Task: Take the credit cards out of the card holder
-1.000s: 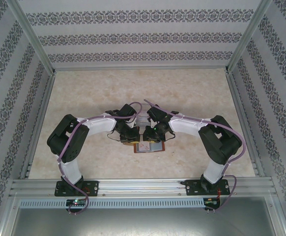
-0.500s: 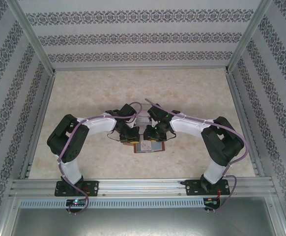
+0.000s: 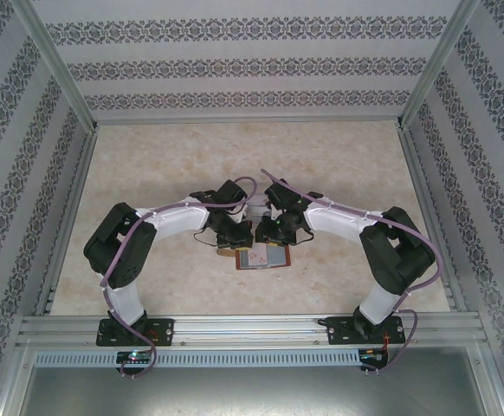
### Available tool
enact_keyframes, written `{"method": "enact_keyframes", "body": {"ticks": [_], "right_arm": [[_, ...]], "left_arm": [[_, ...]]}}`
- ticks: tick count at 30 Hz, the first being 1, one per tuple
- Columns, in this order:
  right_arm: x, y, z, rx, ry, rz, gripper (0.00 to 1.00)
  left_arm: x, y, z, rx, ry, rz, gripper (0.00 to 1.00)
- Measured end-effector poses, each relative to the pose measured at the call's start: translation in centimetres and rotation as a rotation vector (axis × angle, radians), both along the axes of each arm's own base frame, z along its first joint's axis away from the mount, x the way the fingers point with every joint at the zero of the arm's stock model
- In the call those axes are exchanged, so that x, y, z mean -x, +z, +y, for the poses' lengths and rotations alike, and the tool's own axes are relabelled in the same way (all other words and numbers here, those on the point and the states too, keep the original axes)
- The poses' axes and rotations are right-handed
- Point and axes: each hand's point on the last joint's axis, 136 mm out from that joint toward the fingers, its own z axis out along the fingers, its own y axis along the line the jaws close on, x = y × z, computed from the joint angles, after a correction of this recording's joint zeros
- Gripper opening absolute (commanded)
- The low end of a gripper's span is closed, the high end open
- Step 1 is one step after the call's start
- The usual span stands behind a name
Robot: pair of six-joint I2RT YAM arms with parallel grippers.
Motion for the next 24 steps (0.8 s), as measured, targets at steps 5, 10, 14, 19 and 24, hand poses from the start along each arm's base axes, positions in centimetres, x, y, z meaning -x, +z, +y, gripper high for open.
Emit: {"method": "enact_keyframes", "body": {"ticks": [5,10,14,19,24], "right_arm": [[0.1,-0.4,0.1,-0.001,0.009,0.010,0.33],[0.4,-1.3,0.1,0.004,0.018,0.028,0.33],[0.3,-1.6,-0.2,-0.002,0.011,0.031,0.32],[0.4,-2.0,-0.3,-0.031,0.005,0.042,0.29],[0.6,-2.3,-0.1,-0.083,-0.002,0.057,0.25]], "left_arm": [[0.0,-0.9,0.0,-0.013,-0.001,0.019,0.02],[0.1,-1.6,0.2,-0.031,0.001,0.031,0.02],[0.1,-1.7,0.2,-0.031,0.001,0.031,0.02],[0.1,-1.7,0.2,-0.031,0.000,0.031,0.02],[0.1,-1.7,0.2,-0.031,-0.002,0.029,0.02]]}}
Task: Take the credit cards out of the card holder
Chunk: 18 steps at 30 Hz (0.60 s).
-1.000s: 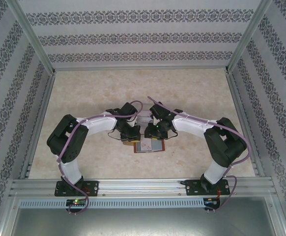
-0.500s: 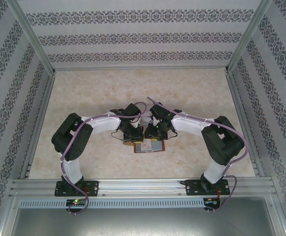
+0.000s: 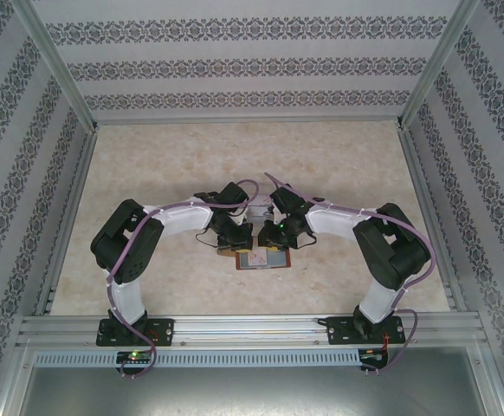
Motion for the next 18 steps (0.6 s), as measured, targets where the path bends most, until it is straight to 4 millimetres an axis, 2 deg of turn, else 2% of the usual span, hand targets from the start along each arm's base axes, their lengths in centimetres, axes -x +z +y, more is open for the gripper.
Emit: {"method": "enact_keyframes", "body": {"ticks": [18], "right_arm": [[0.33,0.64,0.00,-0.080,-0.034,-0.001,0.10]], "left_arm": [[0.08,-0.08,0.10,-0.005,0.000,0.003,0.02]]}}
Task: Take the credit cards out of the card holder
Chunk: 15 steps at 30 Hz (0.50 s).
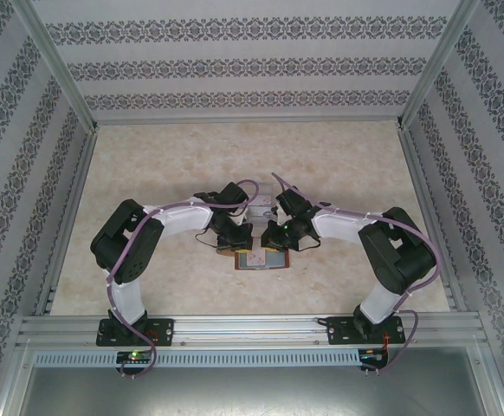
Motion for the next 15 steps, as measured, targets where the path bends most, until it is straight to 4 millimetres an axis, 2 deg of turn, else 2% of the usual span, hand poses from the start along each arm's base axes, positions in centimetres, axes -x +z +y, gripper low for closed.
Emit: {"method": "enact_keyframes", "body": {"ticks": [10,15], "right_arm": [[-0.2,0.2,-0.2,-0.008,-0.003,-0.003,0.03],[-0.5,0.5,-1.1,0.014,-0.010,-0.021,0.03]], "left_arm": [[0.0,0.0,0.0,0.000,0.000,0.001,0.02],[0.0,0.0,0.0,-0.002,0.000,0.000,0.02]]}}
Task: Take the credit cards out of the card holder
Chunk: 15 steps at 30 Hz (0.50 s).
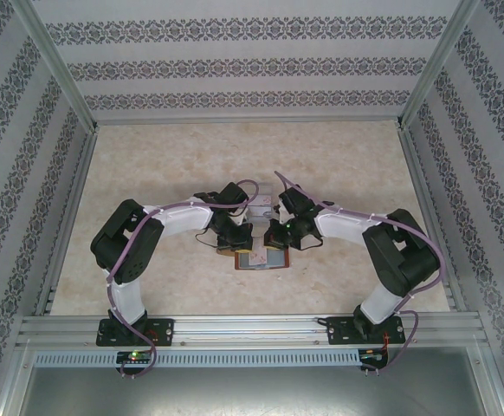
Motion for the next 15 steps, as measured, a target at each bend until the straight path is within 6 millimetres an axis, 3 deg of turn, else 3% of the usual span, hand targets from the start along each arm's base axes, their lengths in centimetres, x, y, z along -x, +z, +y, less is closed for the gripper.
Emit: {"method": "enact_keyframes", "body": {"ticks": [15], "right_arm": [[0.1,0.3,-3.0,0.142,0.007,-0.044,0.02]], "left_arm": [[0.1,-0.1,0.1,-0.002,0.000,0.002,0.02]]}}
